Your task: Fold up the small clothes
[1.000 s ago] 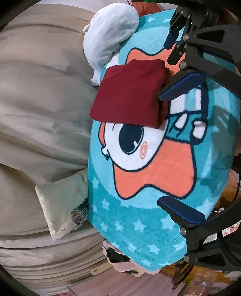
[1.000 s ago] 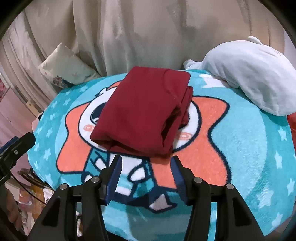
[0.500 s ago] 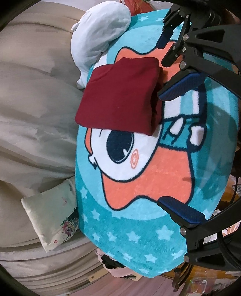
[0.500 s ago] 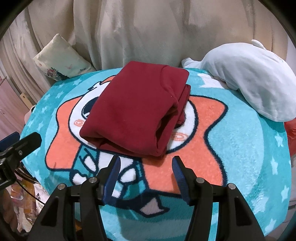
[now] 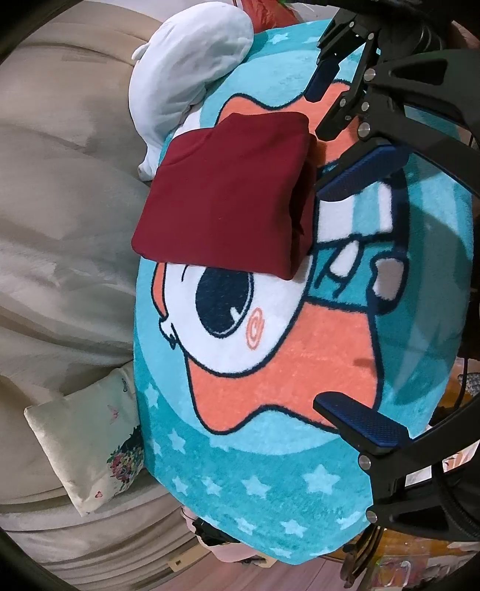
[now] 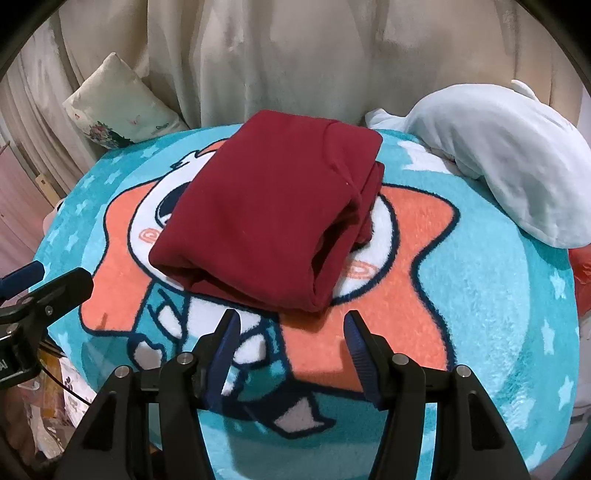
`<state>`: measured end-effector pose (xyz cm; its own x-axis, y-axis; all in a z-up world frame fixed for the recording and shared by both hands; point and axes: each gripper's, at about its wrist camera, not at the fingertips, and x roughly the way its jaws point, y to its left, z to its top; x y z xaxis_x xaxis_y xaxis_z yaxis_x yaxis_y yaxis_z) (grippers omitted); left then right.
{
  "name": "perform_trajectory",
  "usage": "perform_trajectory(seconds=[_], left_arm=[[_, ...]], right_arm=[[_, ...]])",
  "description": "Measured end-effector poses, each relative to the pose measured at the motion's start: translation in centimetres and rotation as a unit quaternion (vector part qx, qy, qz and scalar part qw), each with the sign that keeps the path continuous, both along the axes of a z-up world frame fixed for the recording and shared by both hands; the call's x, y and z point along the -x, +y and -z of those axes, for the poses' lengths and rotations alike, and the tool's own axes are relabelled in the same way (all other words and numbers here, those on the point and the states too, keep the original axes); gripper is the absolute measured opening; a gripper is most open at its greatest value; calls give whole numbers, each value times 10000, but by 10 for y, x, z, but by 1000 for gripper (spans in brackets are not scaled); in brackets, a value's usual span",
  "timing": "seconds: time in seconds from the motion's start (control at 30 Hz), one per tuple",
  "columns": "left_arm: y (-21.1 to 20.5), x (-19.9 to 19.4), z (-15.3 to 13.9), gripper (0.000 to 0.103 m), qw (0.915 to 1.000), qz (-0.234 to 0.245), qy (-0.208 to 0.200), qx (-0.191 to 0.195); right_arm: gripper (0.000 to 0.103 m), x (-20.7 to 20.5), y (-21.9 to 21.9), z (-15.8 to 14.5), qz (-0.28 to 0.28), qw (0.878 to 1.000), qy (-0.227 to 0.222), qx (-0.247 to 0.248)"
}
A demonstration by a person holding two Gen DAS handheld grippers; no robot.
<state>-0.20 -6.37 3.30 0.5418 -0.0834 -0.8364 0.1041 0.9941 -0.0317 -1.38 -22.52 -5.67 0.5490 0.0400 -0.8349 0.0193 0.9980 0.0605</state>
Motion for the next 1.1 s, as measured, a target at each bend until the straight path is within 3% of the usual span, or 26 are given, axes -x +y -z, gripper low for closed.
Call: perform_trajectory(seconds=[1.1], left_arm=[[-1, 10, 12, 103, 9995, -90, 303, 9]], right_arm=[[66, 9, 0, 13, -98, 9995, 277, 130]])
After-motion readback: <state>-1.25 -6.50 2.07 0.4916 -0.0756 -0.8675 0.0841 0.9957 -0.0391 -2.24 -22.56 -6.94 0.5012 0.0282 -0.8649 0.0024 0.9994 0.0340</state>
